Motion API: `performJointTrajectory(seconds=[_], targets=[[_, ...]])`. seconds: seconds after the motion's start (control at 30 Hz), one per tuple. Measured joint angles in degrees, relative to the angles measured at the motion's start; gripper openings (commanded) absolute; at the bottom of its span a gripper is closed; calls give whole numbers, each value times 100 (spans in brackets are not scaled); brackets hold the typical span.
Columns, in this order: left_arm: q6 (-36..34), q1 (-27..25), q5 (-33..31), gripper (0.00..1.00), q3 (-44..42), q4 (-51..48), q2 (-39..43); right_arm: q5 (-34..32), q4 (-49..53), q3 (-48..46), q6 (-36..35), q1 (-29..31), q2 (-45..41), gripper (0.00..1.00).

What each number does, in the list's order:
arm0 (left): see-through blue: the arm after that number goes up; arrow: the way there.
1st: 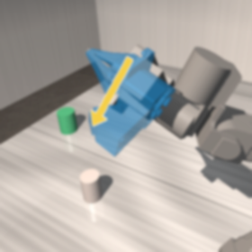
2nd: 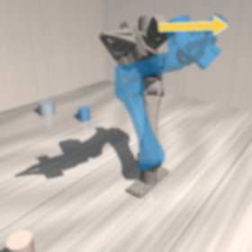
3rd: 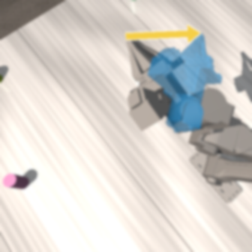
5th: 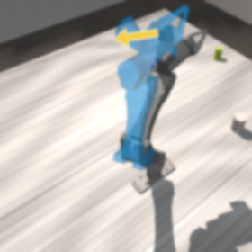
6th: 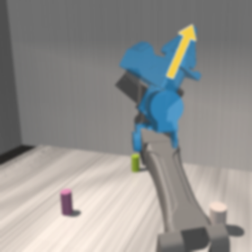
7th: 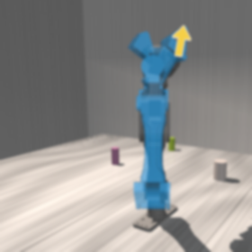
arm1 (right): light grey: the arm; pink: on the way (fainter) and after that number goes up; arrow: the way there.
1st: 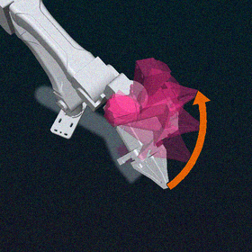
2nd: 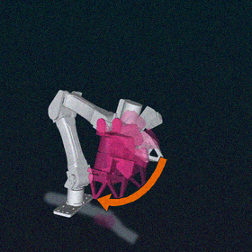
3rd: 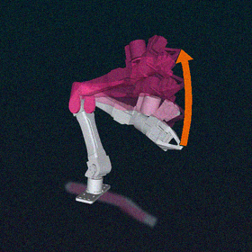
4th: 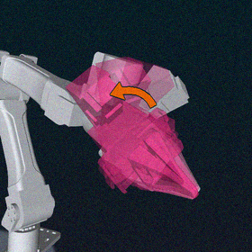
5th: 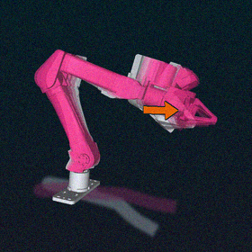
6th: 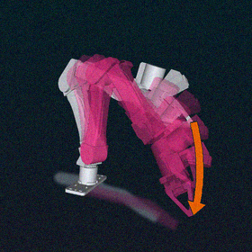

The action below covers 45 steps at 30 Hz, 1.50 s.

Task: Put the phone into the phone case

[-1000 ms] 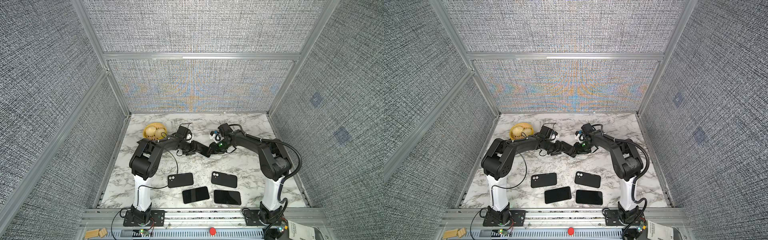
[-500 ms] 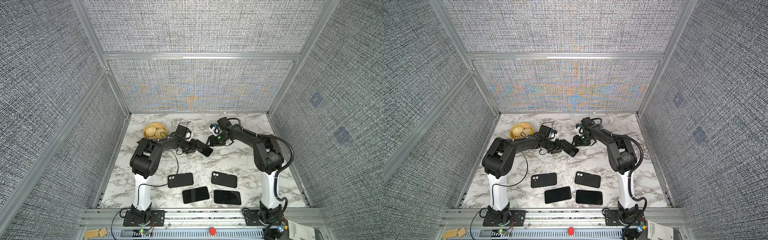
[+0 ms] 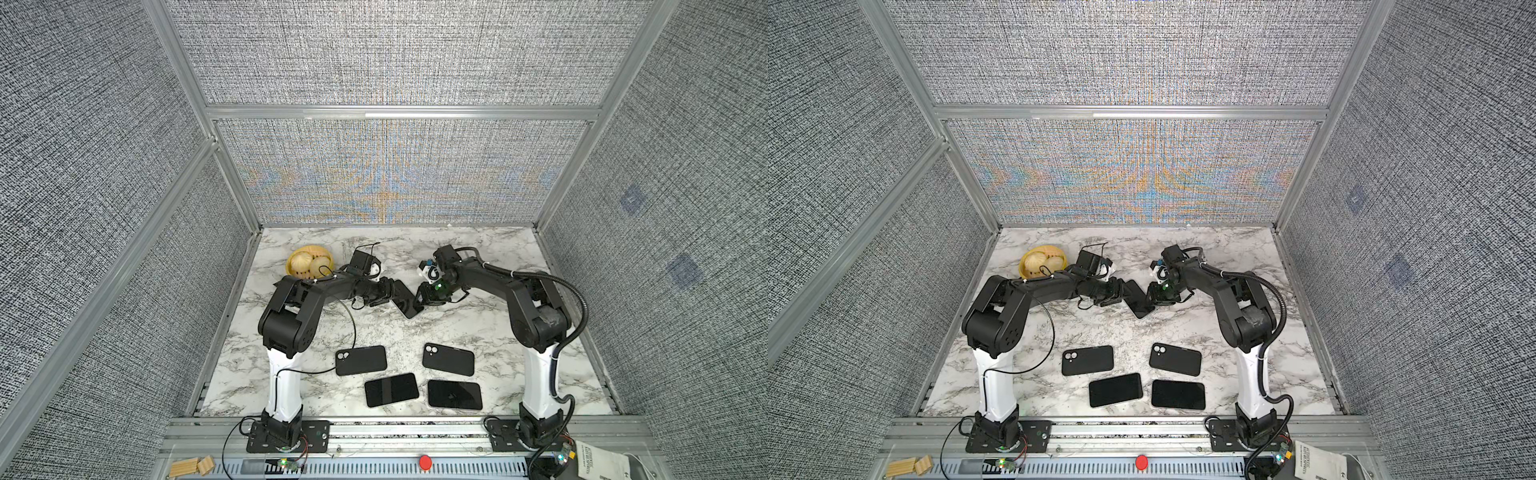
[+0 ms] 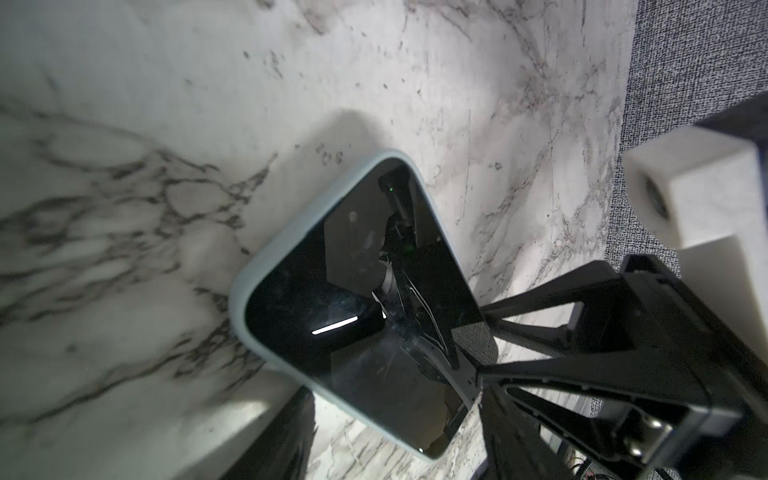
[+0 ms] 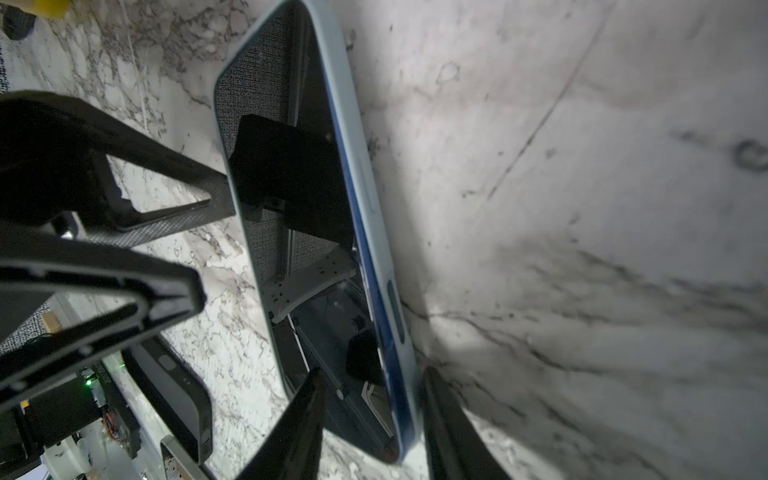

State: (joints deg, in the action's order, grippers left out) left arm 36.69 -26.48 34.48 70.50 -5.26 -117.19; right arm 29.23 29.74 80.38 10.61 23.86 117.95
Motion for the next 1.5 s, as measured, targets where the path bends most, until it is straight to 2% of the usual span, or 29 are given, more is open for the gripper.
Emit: performJointTrajectory(seconds=[0.3, 0.47, 0.67, 0.97, 1.23, 1.5], targets=[[162, 4, 15, 64, -581, 439, 332, 92, -254, -452, 304, 149, -304, 32], [422, 4, 4, 64, -1049, 352, 745, 136, -356, -619, 424, 175, -420, 31], [732, -11, 181, 63, -1298, 518, 850, 192, -481, -754, 570, 208, -505, 26], [927, -155, 363, 59, -1309, 629, 780, 216, -584, -837, 658, 254, -557, 20], [929, -297, 350, 57, -1193, 334, 758, 232, -664, -1027, 682, 256, -649, 17], [822, -343, 343, 49, -1064, 166, 662, 236, -767, -1113, 741, 267, -649, 14]])
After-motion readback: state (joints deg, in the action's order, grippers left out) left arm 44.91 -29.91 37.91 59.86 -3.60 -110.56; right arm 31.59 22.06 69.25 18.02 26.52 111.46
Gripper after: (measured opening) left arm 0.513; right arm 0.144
